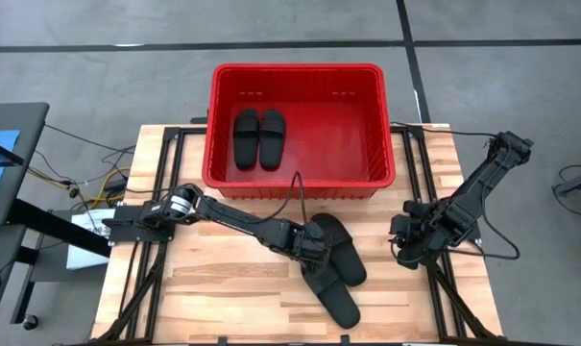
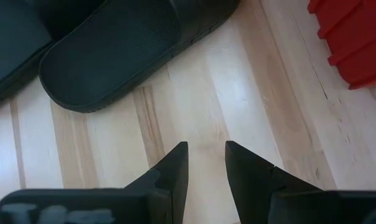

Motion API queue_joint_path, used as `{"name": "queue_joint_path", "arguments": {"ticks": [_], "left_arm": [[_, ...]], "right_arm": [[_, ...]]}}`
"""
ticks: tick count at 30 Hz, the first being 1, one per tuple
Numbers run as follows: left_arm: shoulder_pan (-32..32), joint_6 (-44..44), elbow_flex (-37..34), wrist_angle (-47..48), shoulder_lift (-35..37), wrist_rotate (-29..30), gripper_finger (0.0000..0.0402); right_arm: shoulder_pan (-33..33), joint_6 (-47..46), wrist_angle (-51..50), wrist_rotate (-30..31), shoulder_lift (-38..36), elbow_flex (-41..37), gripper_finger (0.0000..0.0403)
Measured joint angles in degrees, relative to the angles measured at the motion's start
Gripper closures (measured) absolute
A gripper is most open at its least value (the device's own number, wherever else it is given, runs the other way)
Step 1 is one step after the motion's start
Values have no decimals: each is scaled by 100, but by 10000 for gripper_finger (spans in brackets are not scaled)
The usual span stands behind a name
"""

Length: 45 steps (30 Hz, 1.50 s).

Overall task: Pick and place slides into bin
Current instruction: Put the black slide into the red organizer bin

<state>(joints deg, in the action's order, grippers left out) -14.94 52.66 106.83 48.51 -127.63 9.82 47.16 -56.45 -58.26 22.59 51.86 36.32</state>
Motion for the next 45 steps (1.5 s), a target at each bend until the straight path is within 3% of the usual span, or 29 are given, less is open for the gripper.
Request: {"name": "queue_joint_path", "arguments": {"ticks": [12,19,25,31,38,45], "left_arm": [[-186,-539,138,337,152,301,294],[-509,-1063,225,308,757,1413,294],[-957,-2236,227,-19,1401,2451,294],[-1423,-3291,218,-204,2122,2882,294],[-1655,-4039,-534,-520,3238,2579,294],[-1569,-4662,-2947,-2497,5062,1682,294]], "right_arm": [[9,463,433,0,0,-1,305],[7,595,724,35,0,-2,305],[-2,472,878,175,0,-2,305],[-35,-160,1125,636,0,-2,305],[-533,46,2276,962,0,-2,305],[-1213,1174,4041,921,-1,-2,305]]}}
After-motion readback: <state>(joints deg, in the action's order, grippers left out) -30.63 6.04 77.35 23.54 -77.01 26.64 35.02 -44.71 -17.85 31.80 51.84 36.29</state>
